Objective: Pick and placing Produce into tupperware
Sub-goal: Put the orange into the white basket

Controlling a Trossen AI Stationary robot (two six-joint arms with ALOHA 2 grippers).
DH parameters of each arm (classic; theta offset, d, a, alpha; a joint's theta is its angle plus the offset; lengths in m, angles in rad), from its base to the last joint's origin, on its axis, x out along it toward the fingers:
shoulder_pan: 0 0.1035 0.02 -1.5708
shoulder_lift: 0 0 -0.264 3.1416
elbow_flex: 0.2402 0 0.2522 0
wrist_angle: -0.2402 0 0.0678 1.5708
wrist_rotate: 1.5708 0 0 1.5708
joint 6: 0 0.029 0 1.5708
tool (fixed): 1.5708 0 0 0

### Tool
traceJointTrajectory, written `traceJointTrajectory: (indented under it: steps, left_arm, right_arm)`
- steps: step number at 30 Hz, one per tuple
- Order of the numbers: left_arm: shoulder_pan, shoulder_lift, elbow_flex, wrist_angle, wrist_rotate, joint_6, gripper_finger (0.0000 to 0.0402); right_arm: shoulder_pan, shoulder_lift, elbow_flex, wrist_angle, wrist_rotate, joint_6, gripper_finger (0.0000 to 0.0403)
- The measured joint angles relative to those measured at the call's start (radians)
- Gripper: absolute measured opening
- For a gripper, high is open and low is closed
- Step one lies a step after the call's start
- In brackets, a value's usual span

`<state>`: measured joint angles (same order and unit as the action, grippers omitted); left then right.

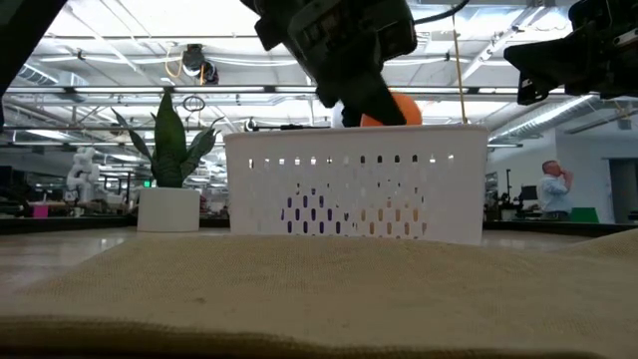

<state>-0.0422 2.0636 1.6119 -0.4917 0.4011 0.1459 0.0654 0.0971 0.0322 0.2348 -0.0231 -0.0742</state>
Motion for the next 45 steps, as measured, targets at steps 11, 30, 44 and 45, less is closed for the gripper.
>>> traceJointTrajectory:
  steps: [11,30,44,45]
  left_arm:
    - [-0.011,0.000,-0.071,0.016,-0.033,0.030,0.0250]
    - [-0.011,0.000,-0.072,-0.070,-0.035,0.069,0.0250]
    - [-0.014,0.000,-0.072,-0.061,-0.036,0.058,0.0250]
    - [-0.014,0.000,-0.072,-0.063,-0.036,0.055,0.0251]
  right_arm:
    - [0.000,0.000,0.000,0.000,0.000,-0.007,0.0000]
    - [0.000,0.000,0.000,0.000,0.000,-0.014,0.0000]
    - [0.000,0.000,0.000,0.000,0.000,-0.016,0.0000]
    - [0.000,0.000,0.000,0.000,0.000,-0.016,0.0000]
